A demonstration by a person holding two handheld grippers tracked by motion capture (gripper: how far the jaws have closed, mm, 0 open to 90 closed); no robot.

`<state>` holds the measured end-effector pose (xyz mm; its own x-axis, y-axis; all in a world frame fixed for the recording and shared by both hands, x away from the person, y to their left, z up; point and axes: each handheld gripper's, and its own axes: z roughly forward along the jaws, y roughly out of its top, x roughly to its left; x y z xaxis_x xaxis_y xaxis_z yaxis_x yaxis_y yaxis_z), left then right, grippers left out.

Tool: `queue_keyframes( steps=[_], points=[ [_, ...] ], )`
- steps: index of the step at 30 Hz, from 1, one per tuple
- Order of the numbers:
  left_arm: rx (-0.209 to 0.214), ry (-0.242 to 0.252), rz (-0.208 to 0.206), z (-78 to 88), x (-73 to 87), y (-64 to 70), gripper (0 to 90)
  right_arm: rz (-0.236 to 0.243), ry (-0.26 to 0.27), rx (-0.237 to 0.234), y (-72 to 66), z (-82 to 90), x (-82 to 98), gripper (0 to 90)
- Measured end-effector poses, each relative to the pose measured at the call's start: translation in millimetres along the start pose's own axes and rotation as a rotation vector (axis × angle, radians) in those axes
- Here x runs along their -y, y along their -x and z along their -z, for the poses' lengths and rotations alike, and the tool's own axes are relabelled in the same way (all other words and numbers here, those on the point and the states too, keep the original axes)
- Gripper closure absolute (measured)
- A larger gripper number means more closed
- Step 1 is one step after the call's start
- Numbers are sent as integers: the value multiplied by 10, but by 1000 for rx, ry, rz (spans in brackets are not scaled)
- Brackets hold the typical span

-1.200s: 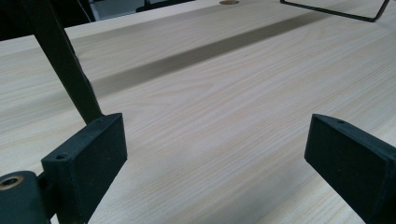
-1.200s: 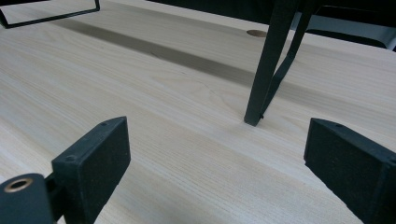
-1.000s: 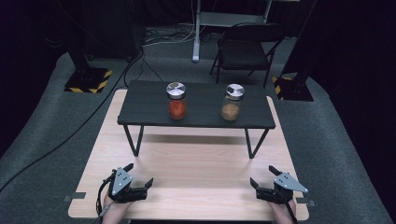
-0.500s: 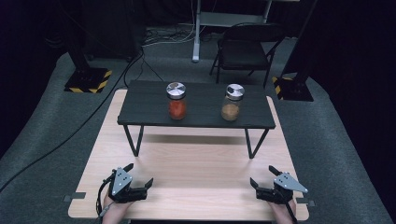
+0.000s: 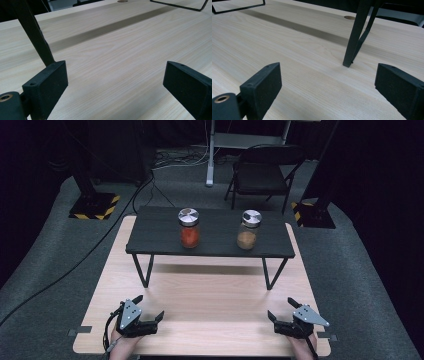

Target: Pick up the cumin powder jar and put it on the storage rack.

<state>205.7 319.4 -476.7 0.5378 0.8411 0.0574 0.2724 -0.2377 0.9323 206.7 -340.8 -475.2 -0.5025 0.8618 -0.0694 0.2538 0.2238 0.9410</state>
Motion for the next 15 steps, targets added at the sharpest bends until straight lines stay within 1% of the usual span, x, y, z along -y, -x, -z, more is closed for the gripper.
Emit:
queue_keyframes(
  steps=[15],
  points=[
    [-1,-1,4,-2,-2,0,54,-8,-1,-5,15,-1,-1,66]
  ],
)
